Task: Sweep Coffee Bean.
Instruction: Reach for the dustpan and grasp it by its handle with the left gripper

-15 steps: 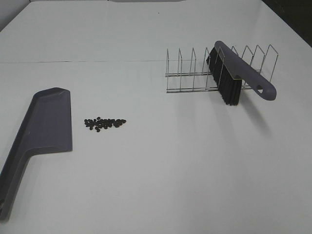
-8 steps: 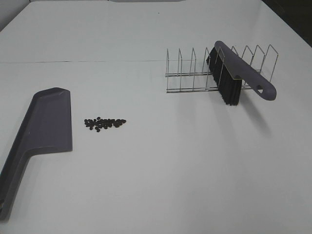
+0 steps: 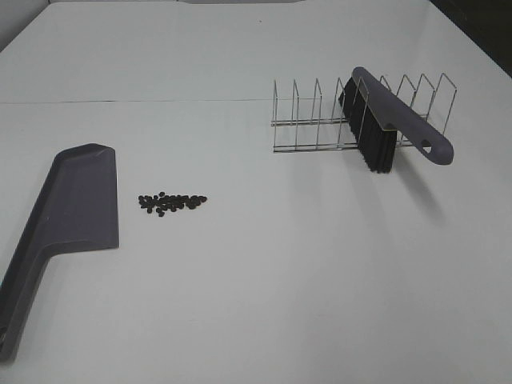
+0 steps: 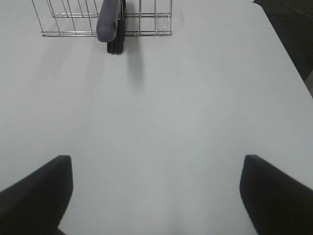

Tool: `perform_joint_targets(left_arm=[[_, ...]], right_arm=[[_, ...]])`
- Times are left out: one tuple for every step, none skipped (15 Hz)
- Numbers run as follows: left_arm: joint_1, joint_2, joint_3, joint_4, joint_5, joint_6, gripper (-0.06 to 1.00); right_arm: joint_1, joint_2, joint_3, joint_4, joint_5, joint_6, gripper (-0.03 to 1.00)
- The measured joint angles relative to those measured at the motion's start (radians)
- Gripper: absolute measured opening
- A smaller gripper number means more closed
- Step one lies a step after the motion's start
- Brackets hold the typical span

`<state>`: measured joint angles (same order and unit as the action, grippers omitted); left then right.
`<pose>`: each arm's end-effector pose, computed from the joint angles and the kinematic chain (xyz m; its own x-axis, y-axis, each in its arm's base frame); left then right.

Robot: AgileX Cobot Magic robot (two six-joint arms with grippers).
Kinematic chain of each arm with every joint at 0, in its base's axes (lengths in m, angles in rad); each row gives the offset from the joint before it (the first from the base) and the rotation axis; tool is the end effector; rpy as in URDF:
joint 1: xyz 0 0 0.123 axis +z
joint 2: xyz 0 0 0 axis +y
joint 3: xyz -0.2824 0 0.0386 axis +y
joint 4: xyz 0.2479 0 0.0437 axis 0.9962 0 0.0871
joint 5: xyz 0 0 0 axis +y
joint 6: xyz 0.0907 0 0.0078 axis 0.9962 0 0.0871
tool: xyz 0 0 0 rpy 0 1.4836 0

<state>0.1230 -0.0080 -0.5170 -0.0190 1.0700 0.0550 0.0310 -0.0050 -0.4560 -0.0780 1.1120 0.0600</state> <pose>-0.0082 -0.0025 0.2811 -0.4431 -0.0086 -0.8965 -0.0876 0.9956 0.0338 -0.0031 -0.0065 0.2611 -0.5322 0.0088 -0.8465 0.0417 0.9990 -0.0158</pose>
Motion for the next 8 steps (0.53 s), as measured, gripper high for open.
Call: perform_joint_targets(left_arm=[[0.000, 0.000, 0.000, 0.000, 0.000, 0.000, 0.82], [0.000, 0.000, 0.000, 0.000, 0.000, 0.000, 0.82], [0.000, 0.000, 0.000, 0.000, 0.000, 0.000, 0.82], [0.000, 0.000, 0.000, 0.000, 0.000, 0.000, 0.82], [0.000, 0.001, -0.001, 0.000, 0.000, 0.000, 0.82], [0.000, 0.039, -0.029, 0.000, 0.002, 0.000, 0.81], [0.000, 0.082, -0.058, 0.001, 0.000, 0.000, 0.81], [0.000, 0.134, -0.090, 0.013, -0.005, 0.000, 0.81]], right_arm=[[0.000, 0.000, 0.000, 0.000, 0.000, 0.000, 0.79], [0.000, 0.000, 0.000, 0.000, 0.000, 0.000, 0.79], [0.000, 0.000, 0.000, 0.000, 0.000, 0.000, 0.79], [0.000, 0.000, 0.000, 0.000, 0.000, 0.000, 0.79], [0.000, 0.000, 0.000, 0.000, 0.000, 0.000, 0.79], [0.000, 0.000, 0.000, 0.000, 0.000, 0.000, 0.79], [0.000, 0.000, 0.000, 0.000, 0.000, 0.000, 0.79], [0.000, 0.000, 0.000, 0.000, 0.000, 0.000, 0.79]])
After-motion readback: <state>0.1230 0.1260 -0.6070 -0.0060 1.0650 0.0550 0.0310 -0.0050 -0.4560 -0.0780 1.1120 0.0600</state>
